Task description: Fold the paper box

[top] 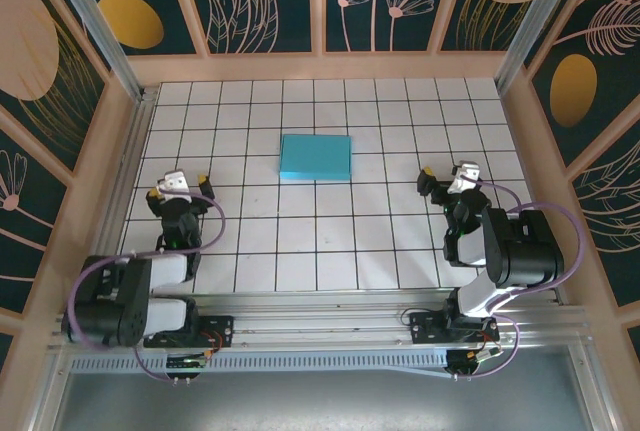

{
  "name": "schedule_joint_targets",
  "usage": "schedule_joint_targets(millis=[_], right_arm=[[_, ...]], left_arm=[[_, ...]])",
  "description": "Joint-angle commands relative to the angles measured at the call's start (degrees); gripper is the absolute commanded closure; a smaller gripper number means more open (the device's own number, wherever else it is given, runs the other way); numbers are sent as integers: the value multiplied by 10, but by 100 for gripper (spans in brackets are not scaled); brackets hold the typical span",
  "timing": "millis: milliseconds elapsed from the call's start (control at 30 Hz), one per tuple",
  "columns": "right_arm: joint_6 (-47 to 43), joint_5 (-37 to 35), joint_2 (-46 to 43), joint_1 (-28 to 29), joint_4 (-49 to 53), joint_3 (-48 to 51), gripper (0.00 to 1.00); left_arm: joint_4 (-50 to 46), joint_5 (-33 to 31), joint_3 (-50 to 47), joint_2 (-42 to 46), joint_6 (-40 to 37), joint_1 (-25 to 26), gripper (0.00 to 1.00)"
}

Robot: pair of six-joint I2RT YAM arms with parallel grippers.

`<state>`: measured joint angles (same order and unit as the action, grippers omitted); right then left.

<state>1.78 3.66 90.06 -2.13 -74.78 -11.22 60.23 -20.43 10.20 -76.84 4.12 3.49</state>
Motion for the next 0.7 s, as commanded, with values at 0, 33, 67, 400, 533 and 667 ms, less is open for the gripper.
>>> schedule_joint_targets(millis=[0, 33, 67, 400, 533, 667], right_arm=[[-12, -17, -1, 2, -29, -8, 1], [-11, -17, -1, 2, -29, -8, 1], [-12, -16, -1, 1, -29, -8, 1], [-12, -16, -1, 2, -29, -8, 1], [-12, -15, -1, 2, -29, -8, 1], [-11, -16, -1, 2, -19, -13, 1]], left_arm=[[82, 80, 46, -73, 18, -24, 1], [120, 101, 44, -103, 16, -29, 2], [136, 114, 32, -107, 10, -30, 1], [127, 117, 33, -103, 7, -30, 1], [128, 117, 34, -103, 7, -30, 1], [128, 117, 33, -103, 7, -30, 1]])
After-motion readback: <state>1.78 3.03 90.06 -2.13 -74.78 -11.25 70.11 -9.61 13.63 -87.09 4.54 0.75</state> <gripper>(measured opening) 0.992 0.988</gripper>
